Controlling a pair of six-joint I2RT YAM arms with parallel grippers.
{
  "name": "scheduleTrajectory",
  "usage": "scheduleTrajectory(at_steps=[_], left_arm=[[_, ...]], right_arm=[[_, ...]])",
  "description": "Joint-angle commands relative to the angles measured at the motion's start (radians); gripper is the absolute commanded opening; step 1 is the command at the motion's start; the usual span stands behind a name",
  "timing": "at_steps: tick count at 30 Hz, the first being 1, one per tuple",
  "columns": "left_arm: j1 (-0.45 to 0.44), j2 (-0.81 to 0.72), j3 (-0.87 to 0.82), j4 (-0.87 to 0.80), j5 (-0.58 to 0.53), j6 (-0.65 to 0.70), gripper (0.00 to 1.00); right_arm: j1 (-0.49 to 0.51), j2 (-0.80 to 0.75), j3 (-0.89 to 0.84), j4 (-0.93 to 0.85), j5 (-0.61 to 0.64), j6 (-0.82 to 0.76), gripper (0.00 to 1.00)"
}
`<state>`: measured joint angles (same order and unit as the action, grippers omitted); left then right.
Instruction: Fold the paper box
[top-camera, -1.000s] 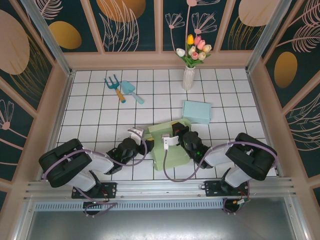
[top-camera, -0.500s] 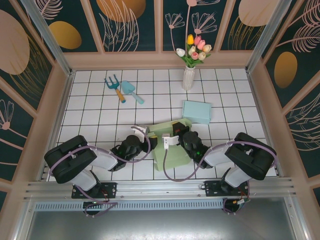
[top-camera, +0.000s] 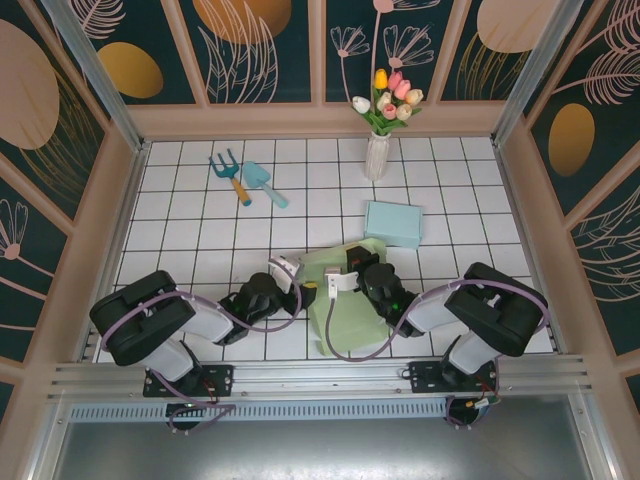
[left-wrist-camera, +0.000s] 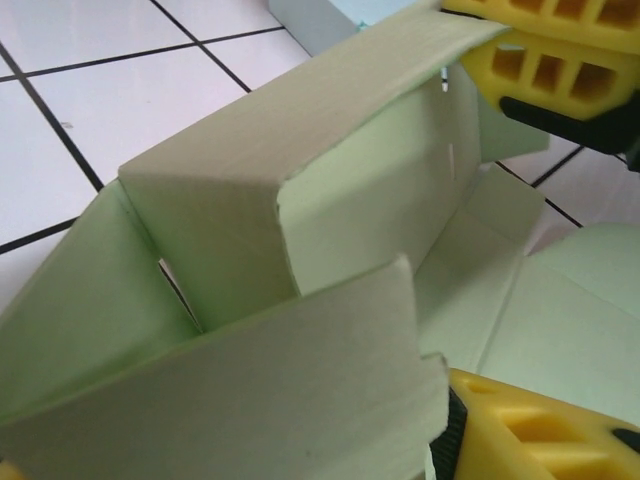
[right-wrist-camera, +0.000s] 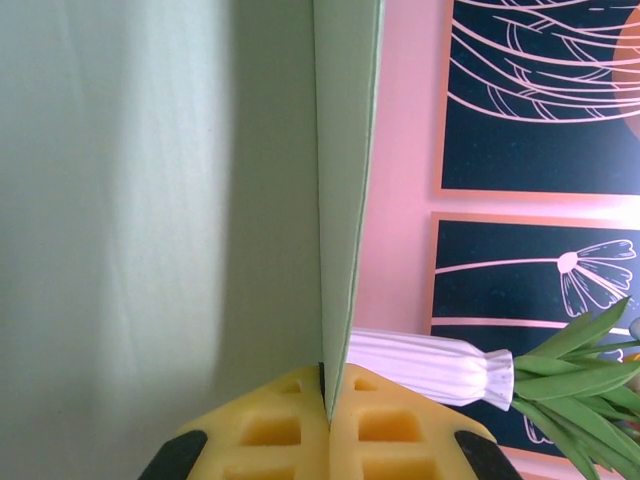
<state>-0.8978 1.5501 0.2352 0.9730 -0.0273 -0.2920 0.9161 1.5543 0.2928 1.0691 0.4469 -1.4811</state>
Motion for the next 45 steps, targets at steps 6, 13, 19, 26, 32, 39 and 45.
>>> scheduleTrajectory(at_steps=[6, 13, 19, 26, 32, 39, 45], left_arm=[[-0.013, -0.164, -0.063, -0.002, 0.054, -0.003, 0.67], [-0.013, -0.419, -0.185, -0.077, -0.092, -0.137, 0.75], [-0.012, -0.665, -0.279, -0.225, -0.333, -0.197, 0.53], [-0.013, -0.692, -0.309, -0.212, -0.336, -0.188, 0.55], [-0.013, -0.515, -0.311, -0.027, -0.222, -0.135, 0.54], [-0.013, -0.270, -0.295, 0.168, -0.135, -0.074, 0.54], [-0.013, -0.108, -0.228, 0.223, -0.101, -0.053, 0.51]], right_arm=[[-0.001, 0.020, -0.012, -0.010, -0.036, 0.033, 0.00], [-0.002, 0.010, -0.023, 0.012, -0.033, 0.027, 0.00], [0.000, 0.003, -0.049, 0.084, -0.038, -0.002, 0.00], [0.014, 0.050, -0.129, 0.344, -0.082, -0.150, 0.00], [0.033, 0.087, -0.101, 0.419, -0.052, -0.154, 0.00], [0.030, 0.107, -0.068, 0.420, -0.066, -0.146, 0.00], [0.025, 0.150, -0.065, 0.427, -0.079, -0.140, 0.00]])
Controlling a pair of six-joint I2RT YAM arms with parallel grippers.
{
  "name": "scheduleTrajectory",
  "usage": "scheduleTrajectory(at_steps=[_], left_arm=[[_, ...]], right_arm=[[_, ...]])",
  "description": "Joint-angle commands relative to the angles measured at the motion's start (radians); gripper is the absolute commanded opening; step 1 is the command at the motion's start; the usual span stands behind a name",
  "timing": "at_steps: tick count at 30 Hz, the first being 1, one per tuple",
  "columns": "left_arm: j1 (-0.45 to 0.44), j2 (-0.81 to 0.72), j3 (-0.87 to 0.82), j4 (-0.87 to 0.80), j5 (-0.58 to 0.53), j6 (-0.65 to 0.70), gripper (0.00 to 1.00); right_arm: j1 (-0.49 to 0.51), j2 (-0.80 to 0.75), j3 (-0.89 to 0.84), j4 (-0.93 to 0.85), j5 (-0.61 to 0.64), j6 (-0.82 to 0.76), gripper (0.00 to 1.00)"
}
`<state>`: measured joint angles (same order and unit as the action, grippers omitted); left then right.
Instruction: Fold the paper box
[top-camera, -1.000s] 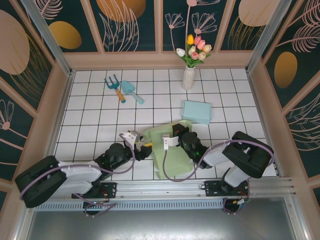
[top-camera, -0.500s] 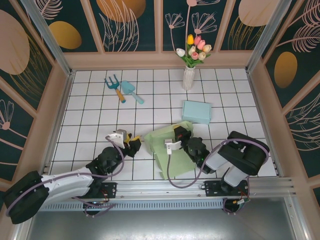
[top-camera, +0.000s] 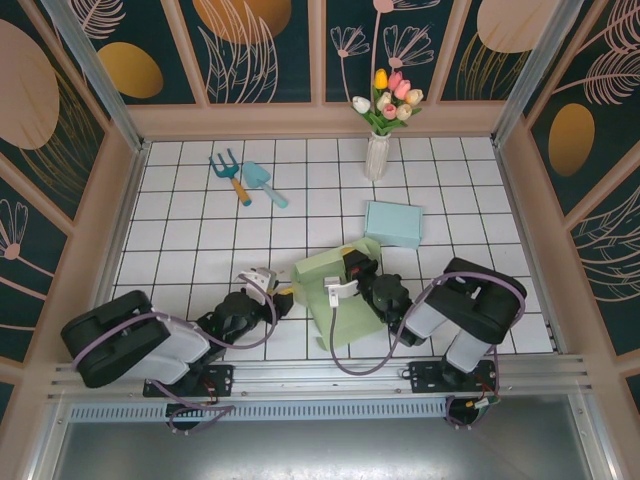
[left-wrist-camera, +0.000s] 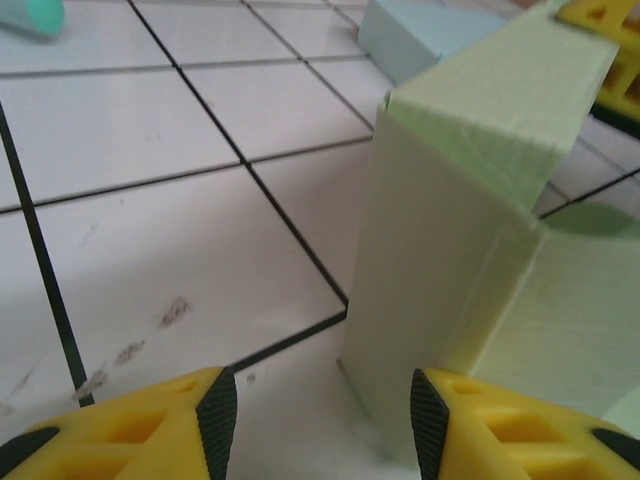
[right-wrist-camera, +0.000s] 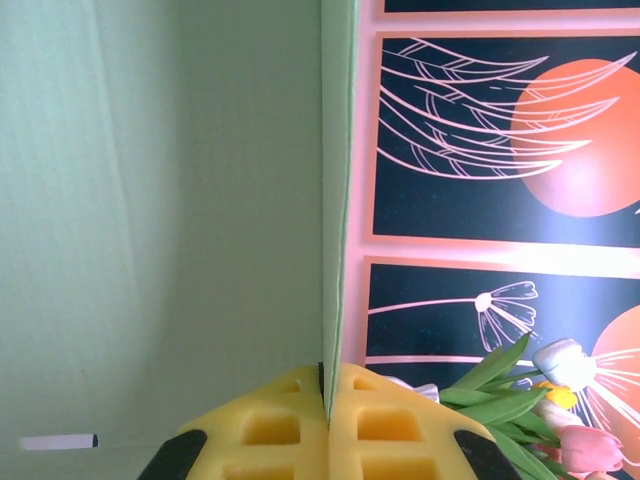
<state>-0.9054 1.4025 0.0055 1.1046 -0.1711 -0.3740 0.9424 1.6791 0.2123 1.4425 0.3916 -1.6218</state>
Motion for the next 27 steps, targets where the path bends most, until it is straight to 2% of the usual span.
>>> scheduleTrajectory(at_steps=[1, 5, 9, 13, 18, 21, 24, 27], left_arm=[[-0.004, 0.049, 0.000, 0.115, 0.056, 0.027, 0.50], [-0.005, 0.003, -0.019, 0.119, 0.060, -0.001, 0.50], [-0.005, -0.143, -0.042, -0.022, -0.052, -0.084, 0.50], [-0.004, -0.321, -0.104, -0.068, -0.028, -0.132, 0.51], [-0.005, -0.492, -0.123, -0.208, -0.035, -0.110, 0.52], [-0.006, -0.528, -0.143, -0.222, -0.057, -0.117, 0.52], [-0.005, -0.516, -0.130, -0.291, -0.130, -0.141, 0.45], [-0.005, -0.465, -0.142, -0.253, -0.125, -0.153, 0.50]], right_arm=[[-0.004, 0.034, 0.016, 0.055, -0.023, 0.002, 0.00], [-0.017, 0.059, 0.019, 0.064, -0.028, 0.002, 0.00], [-0.024, 0.069, 0.021, 0.076, -0.034, 0.003, 0.00], [-0.026, 0.081, 0.022, 0.088, -0.035, 0.008, 0.00], [-0.024, 0.103, 0.025, 0.100, -0.032, 0.014, 0.00], [-0.022, 0.111, 0.025, 0.108, -0.032, 0.017, 0.00], [-0.021, 0.112, 0.024, 0.106, -0.030, 0.021, 0.00], [-0.020, 0.113, 0.026, 0.099, -0.033, 0.022, 0.00]])
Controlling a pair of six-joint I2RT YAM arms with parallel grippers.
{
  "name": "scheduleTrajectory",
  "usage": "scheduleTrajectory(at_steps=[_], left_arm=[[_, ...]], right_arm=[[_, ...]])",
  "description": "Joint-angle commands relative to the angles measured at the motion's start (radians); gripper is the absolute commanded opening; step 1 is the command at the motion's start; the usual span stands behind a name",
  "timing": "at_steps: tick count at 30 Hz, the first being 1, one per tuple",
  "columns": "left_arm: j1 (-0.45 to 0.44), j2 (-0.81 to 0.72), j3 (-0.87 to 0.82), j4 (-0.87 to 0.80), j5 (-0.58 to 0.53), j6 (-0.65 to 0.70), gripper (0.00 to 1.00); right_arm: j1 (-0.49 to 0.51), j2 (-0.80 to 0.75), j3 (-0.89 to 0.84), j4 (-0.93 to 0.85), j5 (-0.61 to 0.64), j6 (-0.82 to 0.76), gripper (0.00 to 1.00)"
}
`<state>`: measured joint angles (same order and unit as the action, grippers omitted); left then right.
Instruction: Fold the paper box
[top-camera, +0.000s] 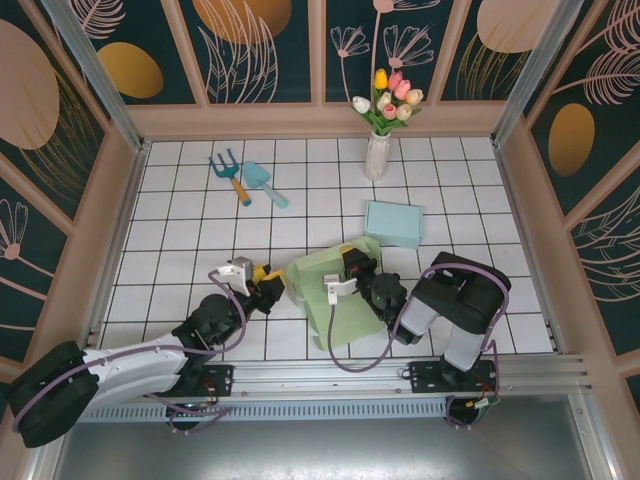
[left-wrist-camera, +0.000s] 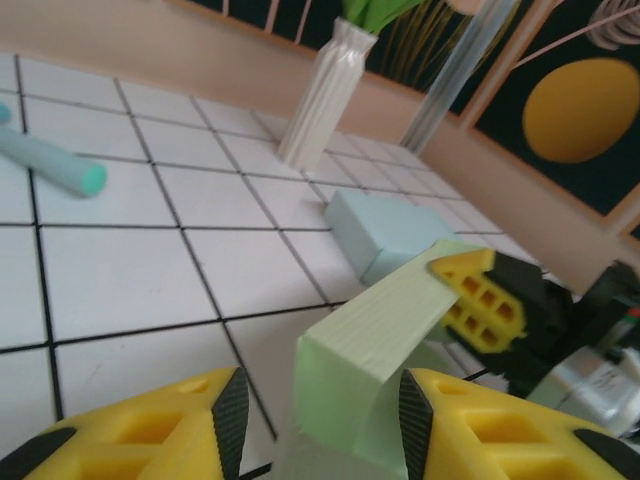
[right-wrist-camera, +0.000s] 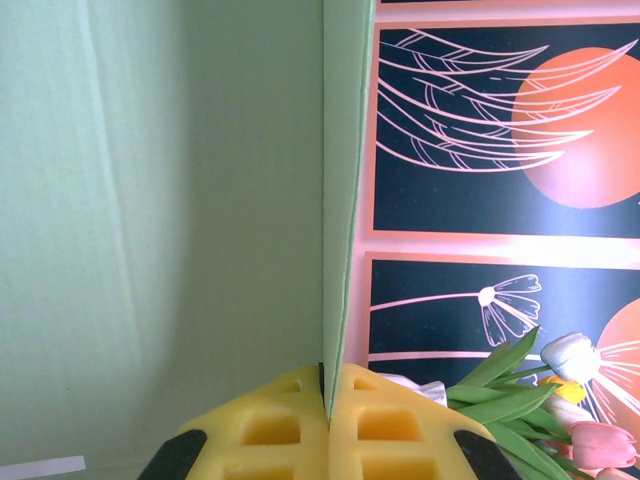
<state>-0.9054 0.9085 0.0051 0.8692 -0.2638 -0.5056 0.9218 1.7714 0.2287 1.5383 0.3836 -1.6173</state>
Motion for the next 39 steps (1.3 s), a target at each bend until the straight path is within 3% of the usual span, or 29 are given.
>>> scheduleTrajectory(at_steps=[1, 5, 11, 16, 24, 29, 33, 39], left_arm=[[-0.005, 0.053, -0.145, 0.004, -0.018, -0.026, 0.53], [-0.006, 0.156, -0.162, 0.141, 0.057, -0.015, 0.54], [-0.005, 0.345, -0.090, 0.210, 0.155, 0.011, 0.51], [-0.006, 0.570, -0.068, 0.364, 0.174, 0.009, 0.50], [-0.006, 0.899, -0.008, 0.678, 0.294, -0.021, 0.51], [-0.006, 0.911, -0.058, 0.765, 0.257, -0.013, 0.51], [-0.005, 0.838, -0.016, 0.604, 0.262, 0.022, 0.52], [-0.006, 0.838, 0.013, 0.573, 0.248, 0.040, 0.48]], right_arm=[[0.001, 0.020, 0.011, 0.002, -0.026, 0.017, 0.00], [0.001, 0.020, 0.011, 0.000, -0.027, 0.017, 0.00], [0.000, 0.026, 0.009, 0.002, -0.027, 0.023, 0.00], [-0.005, 0.026, 0.007, 0.000, -0.031, 0.022, 0.00], [-0.008, 0.029, -0.003, -0.010, -0.030, 0.023, 0.00], [-0.014, 0.037, -0.006, -0.007, -0.037, 0.027, 0.00], [-0.017, 0.049, -0.007, 0.001, -0.044, 0.027, 0.00], [-0.017, 0.067, -0.011, 0.012, -0.044, 0.035, 0.00]])
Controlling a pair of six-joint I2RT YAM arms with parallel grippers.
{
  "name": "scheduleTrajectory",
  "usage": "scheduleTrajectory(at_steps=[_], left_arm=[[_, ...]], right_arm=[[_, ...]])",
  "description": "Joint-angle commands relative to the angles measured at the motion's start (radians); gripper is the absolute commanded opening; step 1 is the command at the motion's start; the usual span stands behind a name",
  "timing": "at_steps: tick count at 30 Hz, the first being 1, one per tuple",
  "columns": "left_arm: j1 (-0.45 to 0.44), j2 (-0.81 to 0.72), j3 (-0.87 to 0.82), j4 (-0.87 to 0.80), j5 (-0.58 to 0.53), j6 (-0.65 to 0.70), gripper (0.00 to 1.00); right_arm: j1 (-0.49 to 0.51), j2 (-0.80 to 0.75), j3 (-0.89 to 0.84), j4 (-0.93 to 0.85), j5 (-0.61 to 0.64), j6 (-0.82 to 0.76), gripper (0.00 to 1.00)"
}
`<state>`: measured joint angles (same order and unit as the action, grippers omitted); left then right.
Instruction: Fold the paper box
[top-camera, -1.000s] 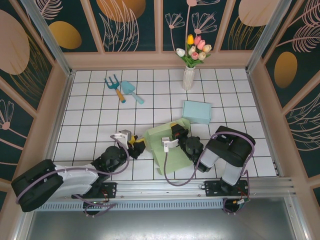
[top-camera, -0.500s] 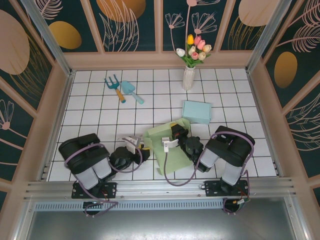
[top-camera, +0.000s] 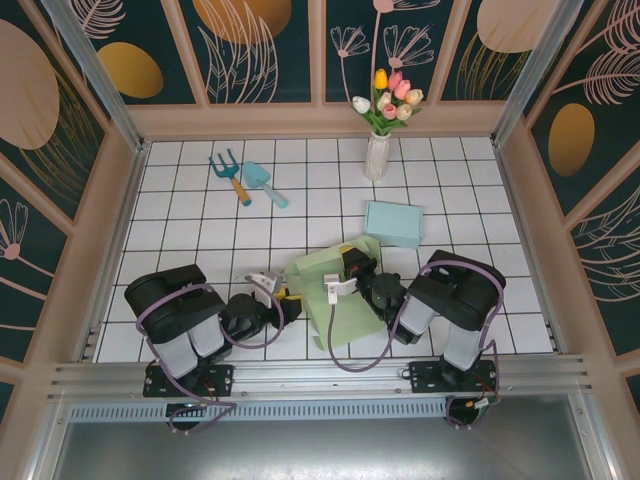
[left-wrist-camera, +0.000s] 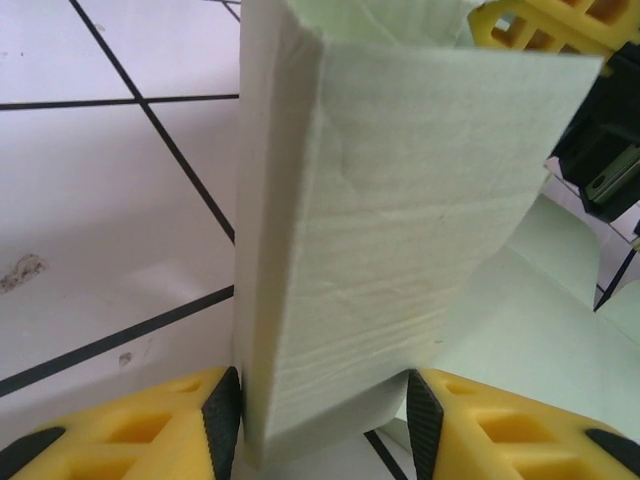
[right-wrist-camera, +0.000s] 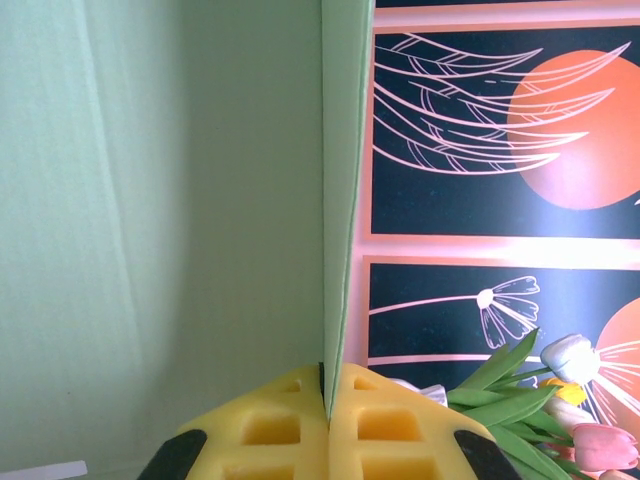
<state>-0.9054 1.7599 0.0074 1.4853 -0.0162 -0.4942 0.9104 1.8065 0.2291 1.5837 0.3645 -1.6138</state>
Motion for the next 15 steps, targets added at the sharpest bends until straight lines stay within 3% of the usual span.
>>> scheduleTrajectory(at_steps=[1, 15], left_arm=[[-0.005, -0.009, 0.021, -0.056, 0.003, 0.030, 0.48], [-0.006, 0.028, 0.077, -0.051, -0.025, 0.002, 0.47]], right_arm=[[-0.005, 0.034, -0.012, -0.033, -0.025, 0.030, 0.00], [-0.004, 0.031, -0.012, -0.044, -0.028, 0.022, 0.00]])
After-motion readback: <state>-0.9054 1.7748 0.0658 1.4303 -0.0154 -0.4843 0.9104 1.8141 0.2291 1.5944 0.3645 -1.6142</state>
